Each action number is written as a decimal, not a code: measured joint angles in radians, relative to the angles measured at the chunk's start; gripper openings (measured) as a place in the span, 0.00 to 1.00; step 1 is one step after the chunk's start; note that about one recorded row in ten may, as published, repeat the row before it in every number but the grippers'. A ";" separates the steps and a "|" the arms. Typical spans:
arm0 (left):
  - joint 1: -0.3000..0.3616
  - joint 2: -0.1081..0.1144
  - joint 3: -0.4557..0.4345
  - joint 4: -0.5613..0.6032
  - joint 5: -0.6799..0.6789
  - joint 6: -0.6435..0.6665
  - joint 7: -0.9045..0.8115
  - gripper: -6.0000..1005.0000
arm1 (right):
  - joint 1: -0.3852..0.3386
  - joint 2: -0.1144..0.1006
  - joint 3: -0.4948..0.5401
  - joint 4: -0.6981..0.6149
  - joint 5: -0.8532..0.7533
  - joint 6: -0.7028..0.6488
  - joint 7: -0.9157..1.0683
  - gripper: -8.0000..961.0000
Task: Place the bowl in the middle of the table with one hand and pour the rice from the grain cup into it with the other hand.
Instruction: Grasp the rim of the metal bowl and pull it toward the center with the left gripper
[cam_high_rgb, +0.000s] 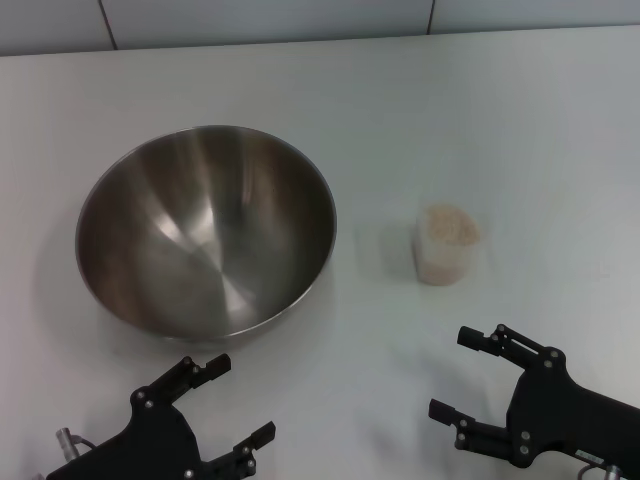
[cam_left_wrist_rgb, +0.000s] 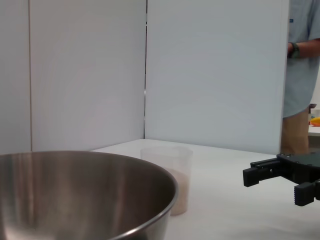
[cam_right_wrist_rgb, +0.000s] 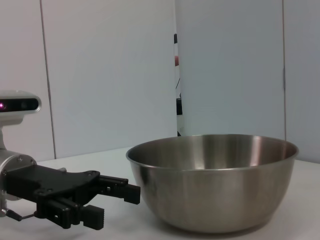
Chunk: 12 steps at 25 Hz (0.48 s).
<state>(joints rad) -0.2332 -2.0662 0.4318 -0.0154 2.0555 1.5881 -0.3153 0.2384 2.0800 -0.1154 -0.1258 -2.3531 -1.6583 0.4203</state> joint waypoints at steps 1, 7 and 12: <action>0.000 0.000 0.000 0.000 0.000 0.000 0.000 0.82 | 0.000 0.000 -0.001 0.000 0.001 -0.001 0.000 0.87; 0.002 0.000 -0.004 0.000 0.000 -0.001 -0.001 0.81 | 0.001 0.001 -0.001 0.000 0.002 -0.002 0.000 0.87; 0.017 0.001 -0.005 0.005 0.000 0.050 0.007 0.79 | 0.001 0.002 -0.001 0.002 0.002 -0.002 0.000 0.87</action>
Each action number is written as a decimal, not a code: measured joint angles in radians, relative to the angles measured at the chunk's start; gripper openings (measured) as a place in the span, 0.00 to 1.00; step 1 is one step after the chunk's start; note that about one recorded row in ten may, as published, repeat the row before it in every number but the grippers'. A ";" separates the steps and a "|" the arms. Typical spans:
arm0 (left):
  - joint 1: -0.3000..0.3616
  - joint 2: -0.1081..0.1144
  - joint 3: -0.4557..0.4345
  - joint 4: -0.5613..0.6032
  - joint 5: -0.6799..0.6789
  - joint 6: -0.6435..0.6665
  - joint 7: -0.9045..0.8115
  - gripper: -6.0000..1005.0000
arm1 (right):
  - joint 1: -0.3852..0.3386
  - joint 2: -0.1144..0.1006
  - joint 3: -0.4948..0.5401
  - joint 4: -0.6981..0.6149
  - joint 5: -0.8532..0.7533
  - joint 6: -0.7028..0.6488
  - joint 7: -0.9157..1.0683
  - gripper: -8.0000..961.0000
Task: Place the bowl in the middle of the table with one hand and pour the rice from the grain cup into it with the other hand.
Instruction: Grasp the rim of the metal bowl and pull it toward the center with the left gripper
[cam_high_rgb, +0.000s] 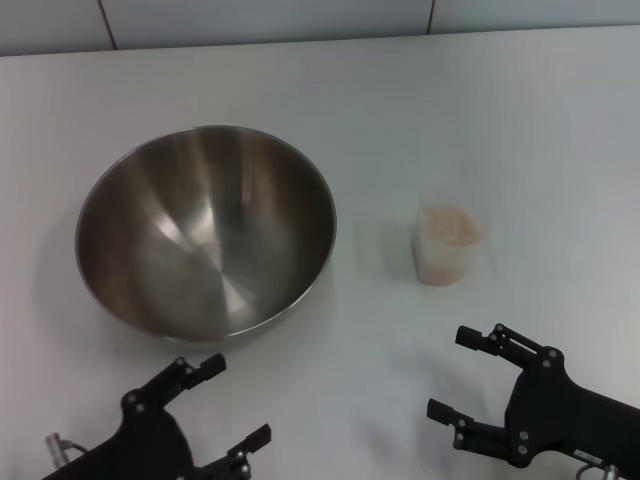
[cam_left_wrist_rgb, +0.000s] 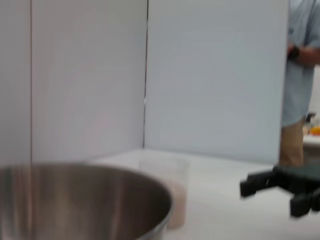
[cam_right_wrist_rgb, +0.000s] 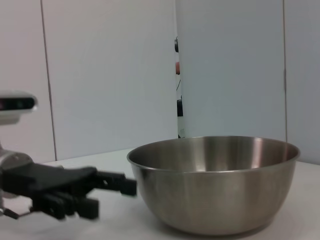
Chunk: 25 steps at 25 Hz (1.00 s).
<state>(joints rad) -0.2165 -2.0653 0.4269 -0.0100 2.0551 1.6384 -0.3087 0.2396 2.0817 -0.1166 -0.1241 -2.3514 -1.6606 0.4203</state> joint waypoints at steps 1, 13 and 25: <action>0.015 0.001 -0.002 0.014 -0.003 0.041 0.010 0.79 | 0.000 0.000 0.000 0.000 0.000 0.000 0.000 0.87; 0.003 0.002 -0.353 0.221 -0.038 0.225 -0.374 0.76 | -0.003 0.000 0.004 0.000 0.001 -0.008 0.000 0.87; -0.197 -0.011 -0.124 0.691 0.022 -0.077 -1.131 0.72 | 0.001 -0.002 0.009 0.009 0.007 -0.014 -0.006 0.87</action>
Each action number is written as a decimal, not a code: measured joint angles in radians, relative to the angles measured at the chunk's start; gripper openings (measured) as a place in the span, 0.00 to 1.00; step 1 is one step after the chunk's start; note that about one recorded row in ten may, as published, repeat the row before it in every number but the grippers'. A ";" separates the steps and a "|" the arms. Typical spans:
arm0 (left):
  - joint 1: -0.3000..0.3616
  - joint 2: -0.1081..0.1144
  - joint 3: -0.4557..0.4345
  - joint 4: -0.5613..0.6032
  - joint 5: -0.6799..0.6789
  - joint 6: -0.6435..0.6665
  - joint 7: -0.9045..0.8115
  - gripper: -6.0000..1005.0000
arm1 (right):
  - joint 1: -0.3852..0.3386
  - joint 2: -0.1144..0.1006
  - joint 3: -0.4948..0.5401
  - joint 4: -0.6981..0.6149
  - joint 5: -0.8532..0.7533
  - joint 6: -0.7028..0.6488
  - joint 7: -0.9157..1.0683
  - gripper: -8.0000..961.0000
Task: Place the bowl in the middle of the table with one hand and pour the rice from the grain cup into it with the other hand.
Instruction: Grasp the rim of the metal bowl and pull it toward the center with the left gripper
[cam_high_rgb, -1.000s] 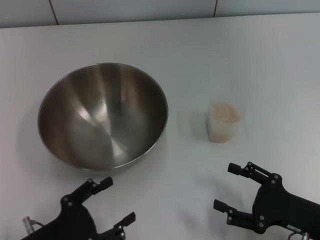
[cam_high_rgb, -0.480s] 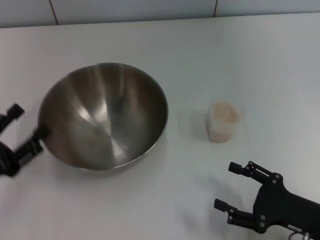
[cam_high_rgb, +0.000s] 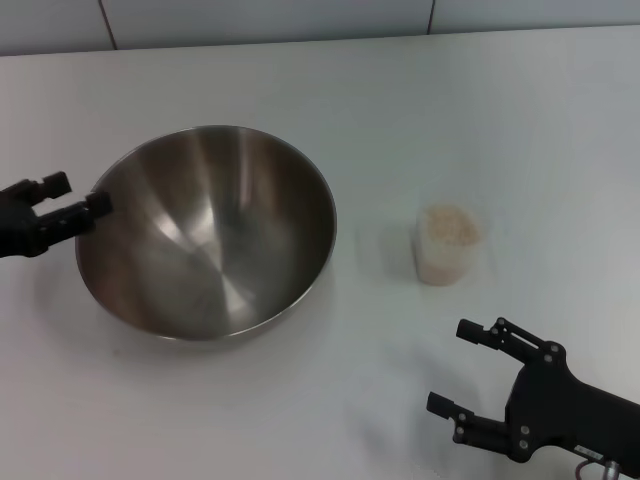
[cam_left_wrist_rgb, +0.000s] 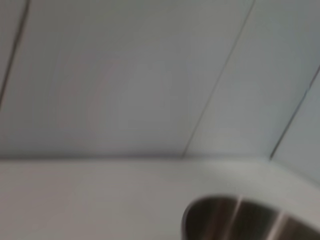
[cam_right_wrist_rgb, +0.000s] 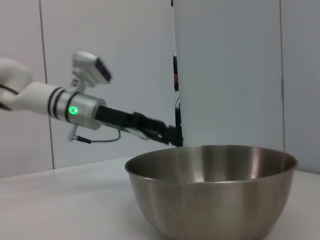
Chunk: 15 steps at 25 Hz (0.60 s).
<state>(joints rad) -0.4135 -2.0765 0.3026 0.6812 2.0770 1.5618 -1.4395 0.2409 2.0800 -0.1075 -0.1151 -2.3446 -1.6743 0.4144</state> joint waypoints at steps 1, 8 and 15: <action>-0.002 -0.001 0.059 0.025 -0.003 -0.033 -0.033 0.72 | 0.000 0.000 0.000 0.000 0.000 0.000 0.000 0.87; -0.004 -0.002 0.335 0.129 -0.009 -0.195 -0.192 0.70 | 0.000 0.000 0.002 0.000 0.001 -0.002 -0.003 0.87; 0.015 -0.002 0.499 0.207 -0.011 -0.270 -0.270 0.68 | -0.004 0.000 0.002 -0.002 0.001 -0.007 -0.003 0.87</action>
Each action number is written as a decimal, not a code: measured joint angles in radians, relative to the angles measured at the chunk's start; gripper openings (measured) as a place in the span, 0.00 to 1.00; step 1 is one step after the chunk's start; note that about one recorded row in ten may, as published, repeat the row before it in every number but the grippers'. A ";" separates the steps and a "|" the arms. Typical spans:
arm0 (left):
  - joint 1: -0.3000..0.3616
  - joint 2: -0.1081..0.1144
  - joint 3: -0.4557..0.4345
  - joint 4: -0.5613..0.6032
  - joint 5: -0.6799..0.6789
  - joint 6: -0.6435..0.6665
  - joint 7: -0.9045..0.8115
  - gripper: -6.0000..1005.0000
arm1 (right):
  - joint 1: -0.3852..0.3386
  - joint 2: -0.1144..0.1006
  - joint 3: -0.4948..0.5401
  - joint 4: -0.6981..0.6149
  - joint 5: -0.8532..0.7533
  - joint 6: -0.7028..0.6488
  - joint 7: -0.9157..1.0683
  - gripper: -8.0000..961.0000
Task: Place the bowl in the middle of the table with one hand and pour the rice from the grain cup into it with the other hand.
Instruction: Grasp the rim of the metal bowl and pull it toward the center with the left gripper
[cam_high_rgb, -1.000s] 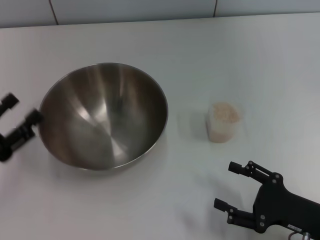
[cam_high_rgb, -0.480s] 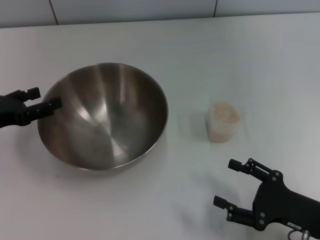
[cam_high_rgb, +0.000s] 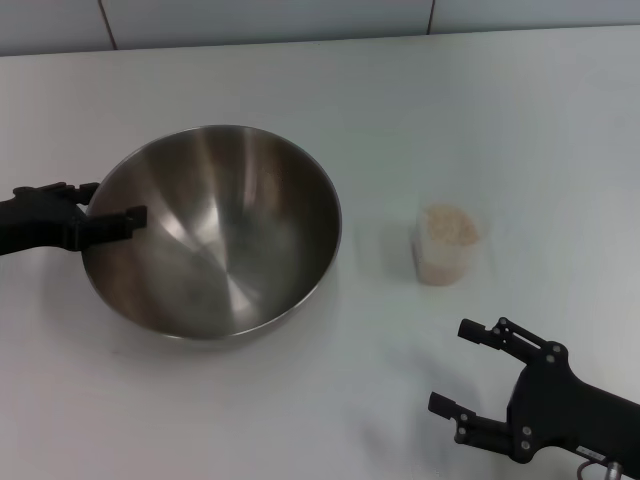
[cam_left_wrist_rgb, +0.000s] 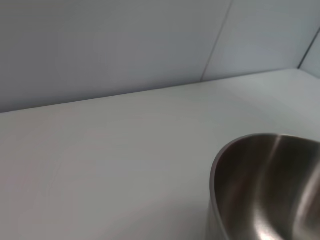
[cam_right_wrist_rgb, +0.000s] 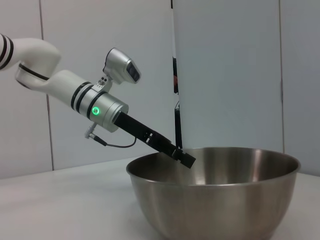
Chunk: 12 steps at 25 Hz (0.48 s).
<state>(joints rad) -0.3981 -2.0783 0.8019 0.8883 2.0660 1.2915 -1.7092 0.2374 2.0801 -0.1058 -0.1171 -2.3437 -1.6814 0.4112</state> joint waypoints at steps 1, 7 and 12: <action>0.001 0.000 0.012 0.008 -0.002 -0.002 -0.003 0.68 | 0.000 0.000 0.000 -0.001 0.000 -0.001 0.000 0.87; -0.004 0.002 0.047 0.035 -0.006 -0.005 -0.037 0.66 | -0.001 0.000 0.000 -0.004 0.000 -0.003 0.000 0.87; -0.012 0.006 0.075 0.054 0.002 -0.008 -0.079 0.65 | 0.001 0.000 0.000 -0.003 0.000 -0.003 0.000 0.87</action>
<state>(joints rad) -0.4098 -2.0724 0.8765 0.9425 2.0676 1.2833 -1.7880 0.2389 2.0801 -0.1058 -0.1199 -2.3438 -1.6846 0.4111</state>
